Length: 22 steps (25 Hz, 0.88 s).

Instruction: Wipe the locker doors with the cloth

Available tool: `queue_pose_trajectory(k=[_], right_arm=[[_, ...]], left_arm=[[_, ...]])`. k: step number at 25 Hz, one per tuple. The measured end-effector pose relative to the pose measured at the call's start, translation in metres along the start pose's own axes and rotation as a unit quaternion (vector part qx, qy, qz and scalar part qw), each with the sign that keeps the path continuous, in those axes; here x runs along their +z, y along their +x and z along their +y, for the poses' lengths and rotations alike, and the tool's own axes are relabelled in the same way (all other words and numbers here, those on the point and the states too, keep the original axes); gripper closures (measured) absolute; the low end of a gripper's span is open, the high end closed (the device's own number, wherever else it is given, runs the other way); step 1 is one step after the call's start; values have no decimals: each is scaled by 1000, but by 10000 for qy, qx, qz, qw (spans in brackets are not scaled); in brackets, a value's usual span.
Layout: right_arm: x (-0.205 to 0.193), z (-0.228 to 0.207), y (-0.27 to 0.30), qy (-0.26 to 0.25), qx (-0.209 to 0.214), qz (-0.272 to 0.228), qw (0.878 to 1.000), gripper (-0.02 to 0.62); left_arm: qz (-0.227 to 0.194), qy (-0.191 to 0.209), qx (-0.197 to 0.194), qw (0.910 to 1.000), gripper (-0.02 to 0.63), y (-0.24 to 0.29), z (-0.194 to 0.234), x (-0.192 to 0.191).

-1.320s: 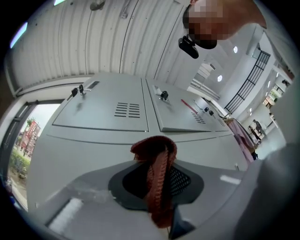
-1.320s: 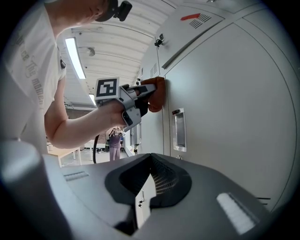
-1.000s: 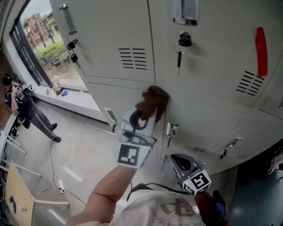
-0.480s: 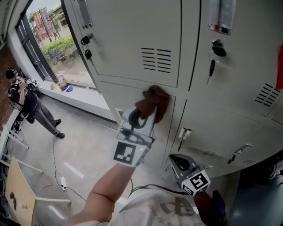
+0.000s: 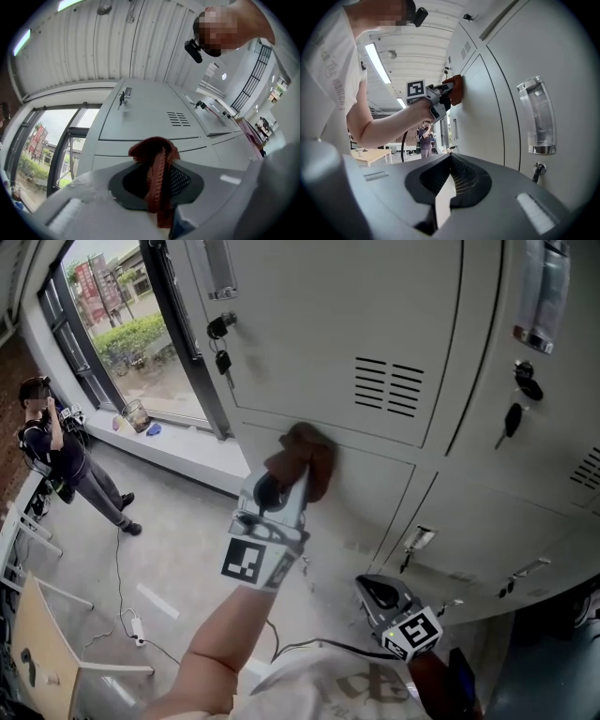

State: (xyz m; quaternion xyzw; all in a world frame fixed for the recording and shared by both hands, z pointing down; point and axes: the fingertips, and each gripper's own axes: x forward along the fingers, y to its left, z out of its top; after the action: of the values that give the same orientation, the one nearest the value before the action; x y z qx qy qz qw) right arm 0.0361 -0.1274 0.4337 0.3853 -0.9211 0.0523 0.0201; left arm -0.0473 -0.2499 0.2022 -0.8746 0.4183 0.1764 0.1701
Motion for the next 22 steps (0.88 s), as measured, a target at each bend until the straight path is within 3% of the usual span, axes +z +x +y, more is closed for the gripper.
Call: queue_pose_trajectory(k=[9,12,16,22], right_arm=[[-4,11,25,62,-51,115,9999,588],[-7,18,29,39,-184,204,9996,588],[-12,35,51,166,-243,776,9965,588],[6,35,73,-216,22,277,9994,588]], left_arm=[[-100,-144,359,9992,525,-16,68,4],[-36,-171,293,9994,526,-19,77,-2],[53,-296,195,9994,526,-27,100,-3],[-25,-85,375,9993,526,-33,124,-1]])
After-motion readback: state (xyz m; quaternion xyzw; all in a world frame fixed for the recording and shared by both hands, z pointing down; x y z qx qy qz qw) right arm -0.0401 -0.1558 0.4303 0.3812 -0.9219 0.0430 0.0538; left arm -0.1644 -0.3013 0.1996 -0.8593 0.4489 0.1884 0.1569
